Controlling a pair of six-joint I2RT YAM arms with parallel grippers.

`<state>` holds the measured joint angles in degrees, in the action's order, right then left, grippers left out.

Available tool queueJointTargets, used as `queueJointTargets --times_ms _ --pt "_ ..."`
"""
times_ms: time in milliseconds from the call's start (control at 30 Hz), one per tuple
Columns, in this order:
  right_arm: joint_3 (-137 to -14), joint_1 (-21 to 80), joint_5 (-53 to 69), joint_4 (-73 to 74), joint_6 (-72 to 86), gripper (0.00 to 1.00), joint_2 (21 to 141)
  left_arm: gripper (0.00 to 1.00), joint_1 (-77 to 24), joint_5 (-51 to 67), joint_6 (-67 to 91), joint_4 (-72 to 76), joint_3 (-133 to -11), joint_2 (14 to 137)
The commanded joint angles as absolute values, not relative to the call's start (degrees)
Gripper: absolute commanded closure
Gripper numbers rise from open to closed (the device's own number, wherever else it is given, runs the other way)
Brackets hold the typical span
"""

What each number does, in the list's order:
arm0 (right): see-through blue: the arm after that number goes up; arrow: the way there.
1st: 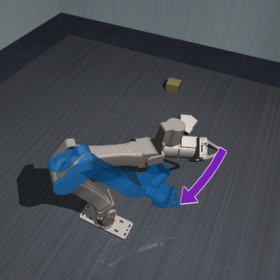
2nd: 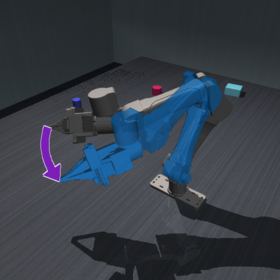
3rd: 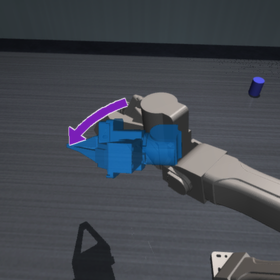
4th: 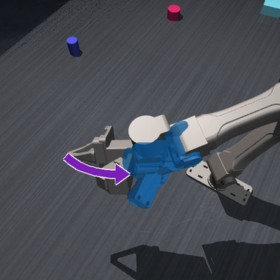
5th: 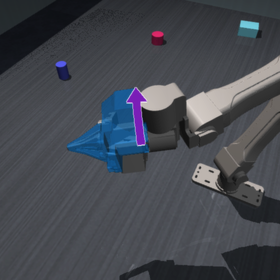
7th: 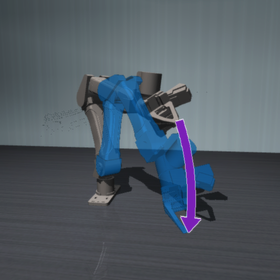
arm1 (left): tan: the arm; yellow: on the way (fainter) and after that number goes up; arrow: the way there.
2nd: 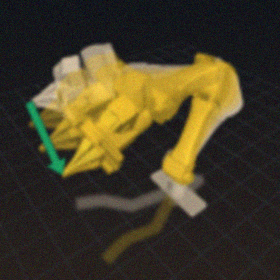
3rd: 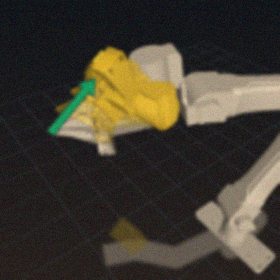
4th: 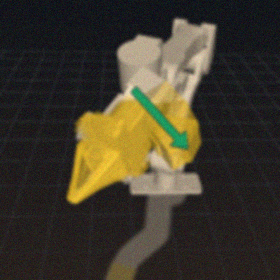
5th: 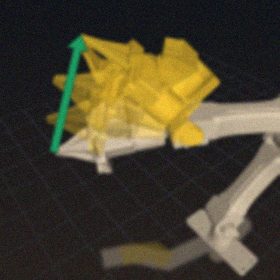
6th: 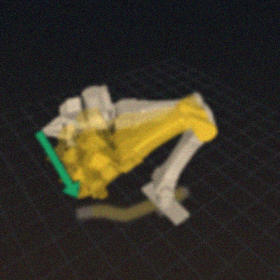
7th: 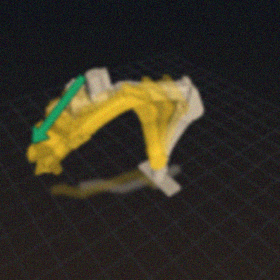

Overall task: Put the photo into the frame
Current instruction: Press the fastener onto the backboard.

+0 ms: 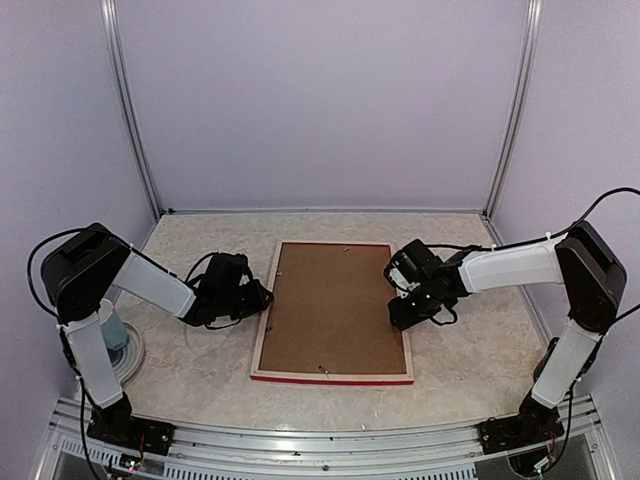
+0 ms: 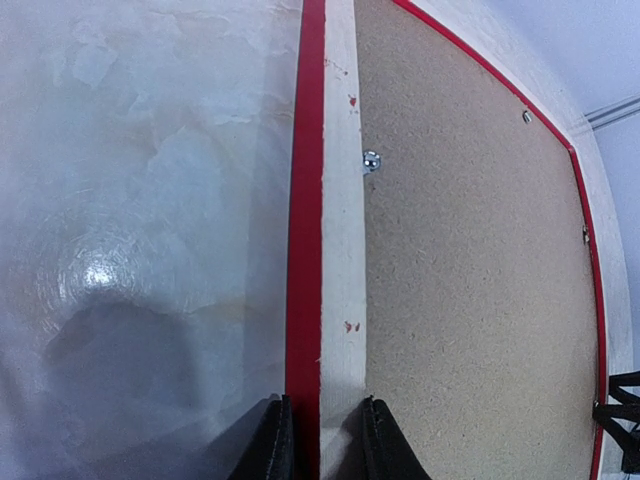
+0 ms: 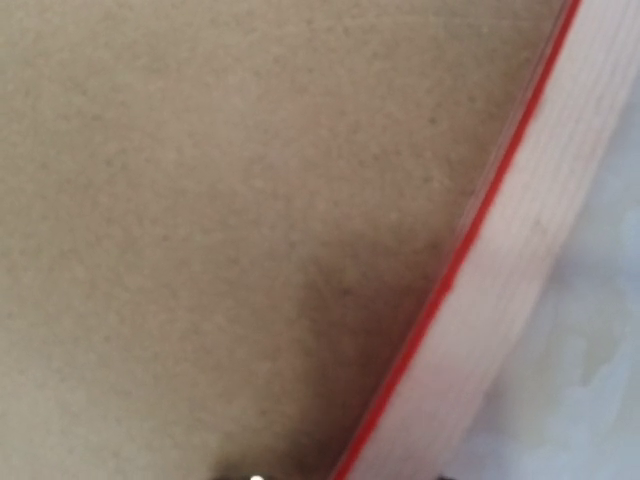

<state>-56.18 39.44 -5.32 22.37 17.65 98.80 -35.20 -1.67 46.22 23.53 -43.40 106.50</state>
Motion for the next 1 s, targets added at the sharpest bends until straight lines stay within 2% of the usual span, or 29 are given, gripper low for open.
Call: queueJointTargets --times_ms 0,233,400,533,633,967 --pt "-54.2 38.8 -4.1 24.7 16.3 0.61 99.2 0.89 -34.6 -0.3 47.9 9.6 -40.6 111.9" --pt "-54.1 38.4 -4.4 25.1 16.1 0.63 98.3 0.89 -34.6 -0.4 47.9 9.5 -40.7 111.9" --pt "-54.1 38.4 -4.0 24.8 16.1 0.73 99.0 0.89 -34.6 -0.4 47.9 9.6 -40.7 112.0" --pt "-53.8 38.5 -3.6 24.3 16.1 0.75 99.6 0.89 -34.6 -0.4 47.9 9.6 -40.8 112.3" --pt "-53.7 38.7 -3.6 24.1 16.2 0.80 99.4 0.89 -34.6 -0.4 47.9 9.6 -40.8 112.2" --pt "-54.6 40.0 -5.7 23.8 19.7 0.81 100.6 0.89 -34.6 -0.4 47.9 9.6 -40.8 112.4"
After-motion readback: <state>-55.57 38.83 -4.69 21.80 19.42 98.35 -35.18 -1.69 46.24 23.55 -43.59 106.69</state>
